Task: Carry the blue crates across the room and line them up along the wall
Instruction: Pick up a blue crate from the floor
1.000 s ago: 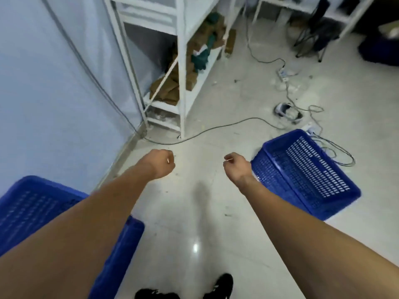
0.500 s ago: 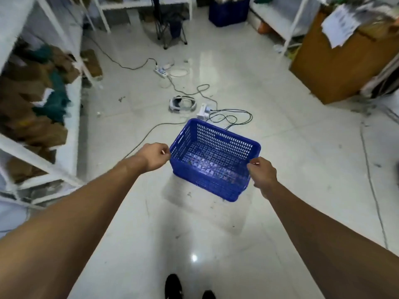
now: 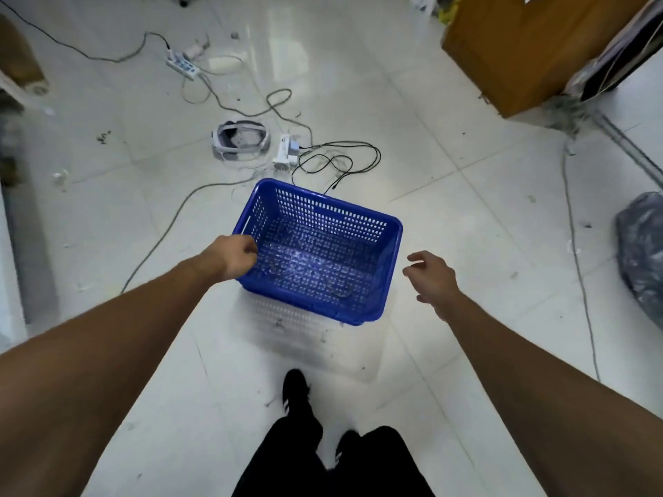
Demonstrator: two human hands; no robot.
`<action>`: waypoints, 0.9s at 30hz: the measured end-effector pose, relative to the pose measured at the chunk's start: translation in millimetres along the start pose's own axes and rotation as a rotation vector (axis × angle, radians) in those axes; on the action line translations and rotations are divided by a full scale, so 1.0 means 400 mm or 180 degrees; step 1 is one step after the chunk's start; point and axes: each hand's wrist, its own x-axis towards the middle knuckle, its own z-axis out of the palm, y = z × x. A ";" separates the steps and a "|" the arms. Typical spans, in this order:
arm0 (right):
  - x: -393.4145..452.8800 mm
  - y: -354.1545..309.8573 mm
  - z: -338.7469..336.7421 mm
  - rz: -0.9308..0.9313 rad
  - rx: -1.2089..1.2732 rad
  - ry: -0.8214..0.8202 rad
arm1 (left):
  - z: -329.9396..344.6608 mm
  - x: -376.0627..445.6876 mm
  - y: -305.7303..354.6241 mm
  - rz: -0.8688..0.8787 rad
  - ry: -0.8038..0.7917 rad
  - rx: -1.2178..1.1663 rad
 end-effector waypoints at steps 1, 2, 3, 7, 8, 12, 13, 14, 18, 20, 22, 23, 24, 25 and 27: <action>0.024 -0.006 -0.002 0.0027 -0.0046 -0.0073 | -0.004 0.020 0.013 0.0032 -0.0137 0.0013; 0.049 -0.010 -0.004 0.0050 -0.0103 -0.0126 | -0.009 0.042 0.023 0.0076 -0.0280 0.0046; 0.080 -0.013 -0.006 0.0063 -0.0144 -0.0156 | -0.015 0.071 0.031 0.0095 -0.0387 0.0077; 0.267 -0.019 -0.011 0.0077 -0.0238 -0.0169 | -0.065 0.227 0.059 -0.0166 -0.0314 -0.0025; 0.317 -0.017 -0.005 0.0088 -0.0258 -0.0187 | -0.068 0.269 0.062 -0.0260 -0.0219 -0.0137; 0.498 0.028 0.031 0.0228 -0.0243 -0.0175 | -0.042 0.437 0.042 -0.0553 0.0010 -0.0606; 0.523 0.056 0.040 0.0279 -0.0234 -0.0158 | -0.029 0.465 0.030 -0.0596 -0.0016 -0.0625; 0.565 0.093 0.058 0.0373 -0.0272 -0.0140 | -0.008 0.511 0.015 -0.0668 -0.0076 -0.0615; 0.744 0.238 0.165 0.0616 -0.0522 0.0011 | 0.102 0.681 -0.096 -0.1071 -0.0323 -0.0801; 0.832 0.292 0.237 0.0701 -0.0501 0.0254 | 0.173 0.783 -0.170 -0.1196 -0.0387 -0.0812; 0.921 0.335 0.309 0.0928 -0.0327 0.0348 | 0.228 0.894 -0.228 -0.1248 -0.0412 -0.0709; 0.962 0.349 0.344 0.1052 -0.0241 0.0312 | 0.244 0.942 -0.247 -0.1248 -0.0318 -0.0698; 0.997 0.362 0.381 0.1188 -0.0134 0.0254 | 0.258 0.991 -0.278 -0.1250 -0.0113 -0.0710; 1.025 0.372 0.417 0.1322 0.0000 0.0247 | 0.270 1.031 -0.302 -0.1258 0.0158 -0.0697; 1.058 0.396 0.476 0.1552 0.0187 0.0387 | 0.286 1.101 -0.357 -0.1416 0.0570 -0.0751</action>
